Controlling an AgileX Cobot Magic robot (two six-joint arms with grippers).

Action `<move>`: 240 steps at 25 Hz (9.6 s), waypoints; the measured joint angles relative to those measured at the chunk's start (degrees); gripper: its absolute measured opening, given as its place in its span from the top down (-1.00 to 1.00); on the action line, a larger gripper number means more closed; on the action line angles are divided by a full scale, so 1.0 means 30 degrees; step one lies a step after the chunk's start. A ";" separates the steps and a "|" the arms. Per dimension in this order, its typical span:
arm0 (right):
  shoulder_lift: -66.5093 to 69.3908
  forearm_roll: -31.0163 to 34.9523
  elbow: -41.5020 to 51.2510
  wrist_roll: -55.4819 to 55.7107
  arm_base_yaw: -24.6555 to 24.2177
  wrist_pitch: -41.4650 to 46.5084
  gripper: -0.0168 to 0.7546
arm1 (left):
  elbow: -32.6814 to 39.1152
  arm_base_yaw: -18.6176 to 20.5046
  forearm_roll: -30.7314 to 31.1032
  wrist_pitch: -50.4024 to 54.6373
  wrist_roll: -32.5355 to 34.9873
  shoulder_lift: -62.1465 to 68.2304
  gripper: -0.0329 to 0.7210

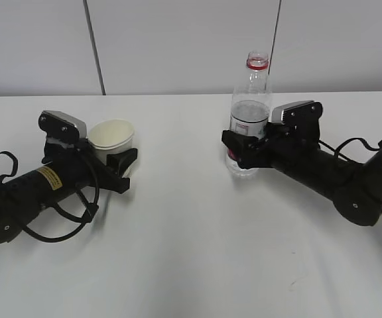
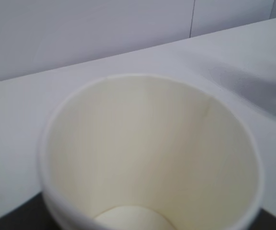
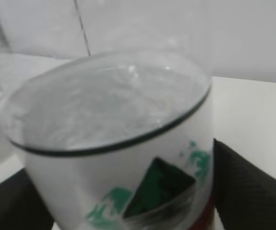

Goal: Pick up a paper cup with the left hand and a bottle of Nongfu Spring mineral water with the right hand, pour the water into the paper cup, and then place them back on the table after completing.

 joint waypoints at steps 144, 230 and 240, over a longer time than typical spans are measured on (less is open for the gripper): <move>-0.1761 0.2585 -0.1148 -3.2081 0.0200 0.1420 -0.24 | 0.0000 -0.5646 0.1351 0.0071 -0.1240 0.0000 -0.16; -0.1804 0.4777 0.1155 -0.5160 0.0200 0.1322 -0.24 | 0.0008 -0.5450 -0.3602 0.0221 -0.1199 0.0000 -0.16; -0.1868 0.4818 0.1306 -0.4962 0.0200 0.1210 -0.24 | 0.0008 -0.2856 -0.4240 0.0221 -0.1179 0.0000 -0.16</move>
